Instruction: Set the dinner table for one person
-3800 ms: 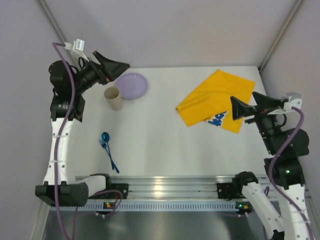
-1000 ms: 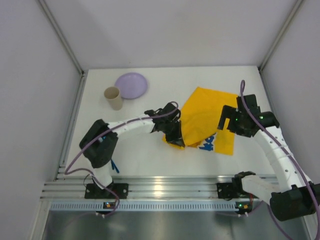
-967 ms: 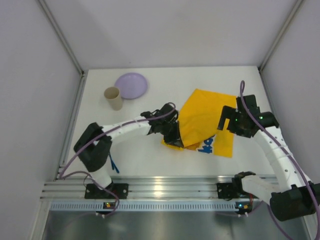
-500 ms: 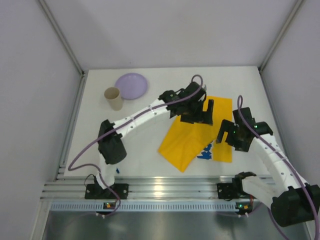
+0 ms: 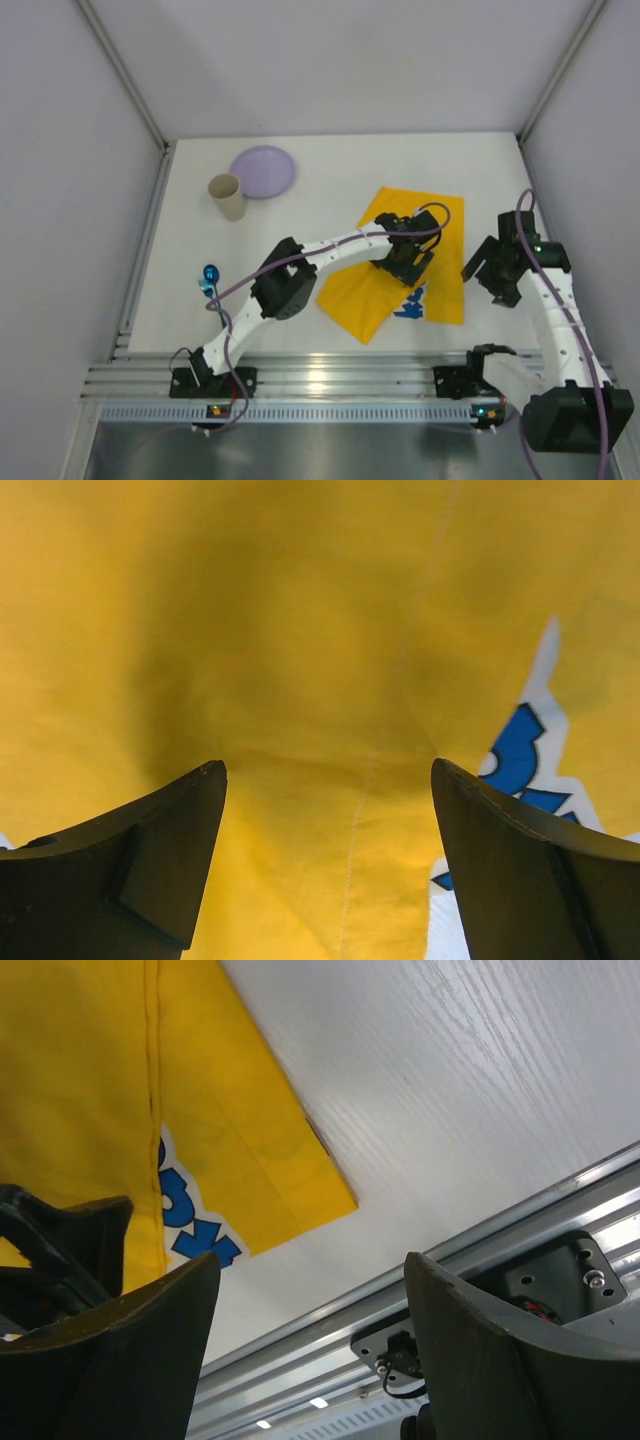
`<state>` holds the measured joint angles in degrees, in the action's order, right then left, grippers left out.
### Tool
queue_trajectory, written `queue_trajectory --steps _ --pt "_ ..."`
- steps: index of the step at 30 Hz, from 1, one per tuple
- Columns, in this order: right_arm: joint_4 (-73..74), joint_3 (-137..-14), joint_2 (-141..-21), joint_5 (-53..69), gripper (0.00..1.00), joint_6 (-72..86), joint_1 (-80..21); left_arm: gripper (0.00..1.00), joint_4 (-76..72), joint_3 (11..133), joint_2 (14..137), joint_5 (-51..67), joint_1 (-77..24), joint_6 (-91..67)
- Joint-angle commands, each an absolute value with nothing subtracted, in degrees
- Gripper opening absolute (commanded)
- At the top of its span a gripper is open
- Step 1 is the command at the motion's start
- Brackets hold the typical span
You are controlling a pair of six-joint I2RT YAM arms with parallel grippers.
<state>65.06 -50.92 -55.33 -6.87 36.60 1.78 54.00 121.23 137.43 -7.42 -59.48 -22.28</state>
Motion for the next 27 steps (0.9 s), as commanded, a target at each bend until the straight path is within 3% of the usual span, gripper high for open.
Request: queue_trajectory --steps 1,23,27 --pt "68.0 -57.3 -56.9 -7.3 0.76 37.9 3.3 0.88 48.6 124.1 136.1 -10.3 -62.1 -16.7" --pt "65.4 -55.5 -59.7 -6.9 0.75 36.1 3.3 0.81 45.5 126.2 143.0 -5.7 -62.2 -13.0" --pt "65.1 -55.4 -59.8 -6.9 0.70 35.9 3.3 0.69 46.0 126.6 143.3 -6.0 -62.1 -12.9"
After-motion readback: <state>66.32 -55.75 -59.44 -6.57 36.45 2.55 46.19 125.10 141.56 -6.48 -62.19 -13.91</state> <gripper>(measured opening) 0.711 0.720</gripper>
